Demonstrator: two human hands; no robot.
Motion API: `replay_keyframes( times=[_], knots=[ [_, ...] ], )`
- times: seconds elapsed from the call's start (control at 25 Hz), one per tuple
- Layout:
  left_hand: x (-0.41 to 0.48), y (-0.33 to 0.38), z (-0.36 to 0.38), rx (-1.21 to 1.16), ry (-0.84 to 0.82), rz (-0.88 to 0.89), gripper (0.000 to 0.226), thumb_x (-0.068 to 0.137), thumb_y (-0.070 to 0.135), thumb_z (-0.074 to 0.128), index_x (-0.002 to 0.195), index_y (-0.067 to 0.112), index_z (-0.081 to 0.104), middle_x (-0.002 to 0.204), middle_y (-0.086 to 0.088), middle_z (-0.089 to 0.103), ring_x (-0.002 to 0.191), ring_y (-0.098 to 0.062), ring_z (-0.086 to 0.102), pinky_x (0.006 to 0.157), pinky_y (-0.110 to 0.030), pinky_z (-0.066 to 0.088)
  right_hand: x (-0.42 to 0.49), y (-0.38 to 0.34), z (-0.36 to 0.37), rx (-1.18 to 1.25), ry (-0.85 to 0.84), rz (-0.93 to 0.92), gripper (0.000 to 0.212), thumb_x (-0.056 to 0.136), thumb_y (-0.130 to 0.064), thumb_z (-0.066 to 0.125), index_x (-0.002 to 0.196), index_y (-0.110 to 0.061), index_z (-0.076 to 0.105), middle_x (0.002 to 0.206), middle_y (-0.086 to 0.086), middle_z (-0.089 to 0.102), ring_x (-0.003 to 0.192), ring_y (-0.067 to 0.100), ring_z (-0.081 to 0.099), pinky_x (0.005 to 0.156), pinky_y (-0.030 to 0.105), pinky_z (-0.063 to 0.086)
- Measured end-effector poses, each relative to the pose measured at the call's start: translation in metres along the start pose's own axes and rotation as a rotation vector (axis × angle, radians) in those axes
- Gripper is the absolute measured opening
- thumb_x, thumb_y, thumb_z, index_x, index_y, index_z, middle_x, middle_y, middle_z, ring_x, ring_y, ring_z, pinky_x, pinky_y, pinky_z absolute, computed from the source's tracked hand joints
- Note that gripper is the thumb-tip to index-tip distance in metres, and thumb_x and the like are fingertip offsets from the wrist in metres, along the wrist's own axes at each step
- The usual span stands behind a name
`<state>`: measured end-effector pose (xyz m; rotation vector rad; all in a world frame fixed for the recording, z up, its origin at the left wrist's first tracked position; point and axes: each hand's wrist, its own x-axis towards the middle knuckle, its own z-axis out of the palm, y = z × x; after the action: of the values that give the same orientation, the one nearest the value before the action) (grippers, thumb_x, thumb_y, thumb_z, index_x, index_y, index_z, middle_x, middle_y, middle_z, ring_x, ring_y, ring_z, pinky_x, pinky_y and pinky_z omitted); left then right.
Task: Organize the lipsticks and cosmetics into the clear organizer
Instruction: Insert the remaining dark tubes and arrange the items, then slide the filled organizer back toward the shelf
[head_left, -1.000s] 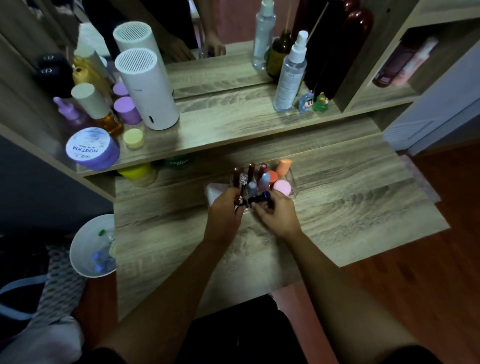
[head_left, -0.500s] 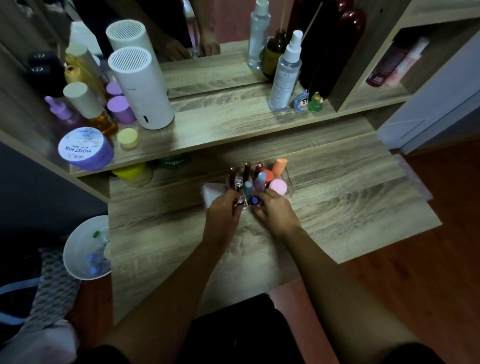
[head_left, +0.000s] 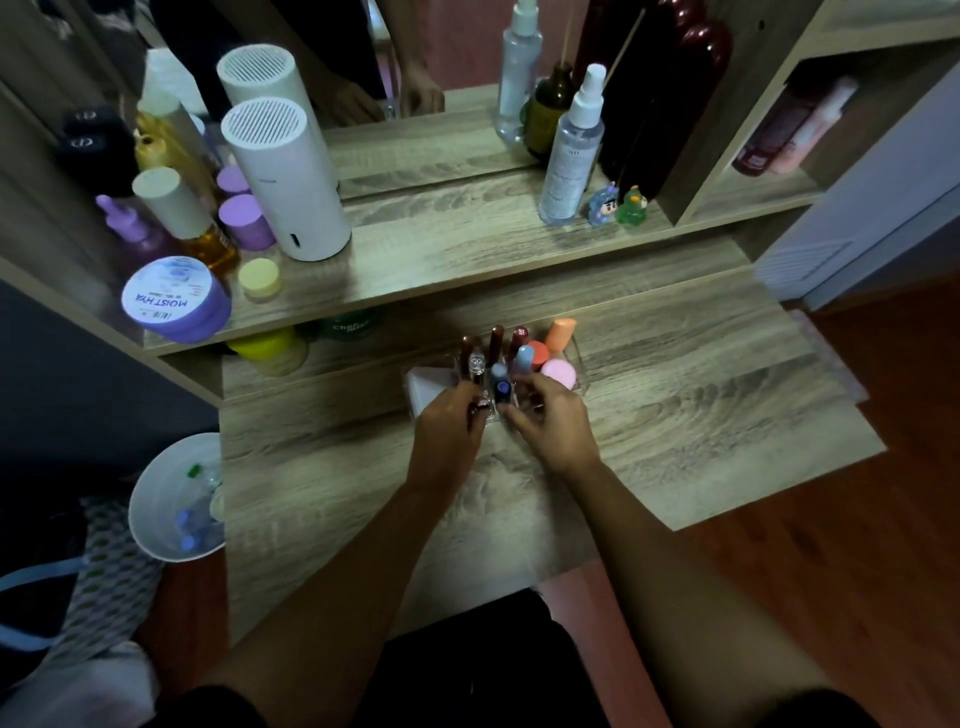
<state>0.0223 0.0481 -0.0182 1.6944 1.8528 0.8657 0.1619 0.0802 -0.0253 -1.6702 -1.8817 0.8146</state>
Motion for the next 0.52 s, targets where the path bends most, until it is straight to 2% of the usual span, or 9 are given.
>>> replay_keyframes(
  times=[0.2, 0.4, 0.52],
  knots=[
    [0.0006, -0.0021, 0.0003, 0.003, -0.011, -0.017, 0.016, 0.083, 0.007, 0.064, 0.098, 0.006, 0.060, 0.096, -0.017, 0.070, 0.088, -0.027, 0.066, 0.078, -0.041, 0.056, -0.0028, 0.0006, 0.0027, 0.034, 0.013, 0.000, 0.024, 0.081, -0.024, 0.071, 0.103, -0.016, 0.069, 0.089, 0.008, 0.075, 0.072, 0.013, 0.063, 0.074, 0.035, 0.057],
    [0.0011, -0.0035, 0.0006, 0.010, -0.009, 0.002, 0.016, 0.083, 0.007, 0.064, 0.098, 0.007, 0.059, 0.096, -0.016, 0.070, 0.087, -0.027, 0.066, 0.077, -0.039, 0.056, -0.0003, 0.0004, 0.0049, 0.062, -0.009, 0.048, 0.027, 0.080, -0.020, 0.072, 0.106, -0.014, 0.069, 0.088, 0.011, 0.074, 0.079, 0.024, 0.069, 0.079, 0.041, 0.059],
    [0.0011, -0.0041, 0.0009, 0.018, -0.015, -0.001, 0.015, 0.084, 0.008, 0.064, 0.098, 0.006, 0.058, 0.097, -0.016, 0.069, 0.088, -0.027, 0.065, 0.077, -0.038, 0.056, -0.0009, 0.0006, 0.0046, 0.068, -0.026, 0.076, 0.031, 0.077, -0.019, 0.074, 0.108, -0.014, 0.068, 0.092, 0.010, 0.075, 0.082, 0.022, 0.069, 0.081, 0.036, 0.058]
  ],
)
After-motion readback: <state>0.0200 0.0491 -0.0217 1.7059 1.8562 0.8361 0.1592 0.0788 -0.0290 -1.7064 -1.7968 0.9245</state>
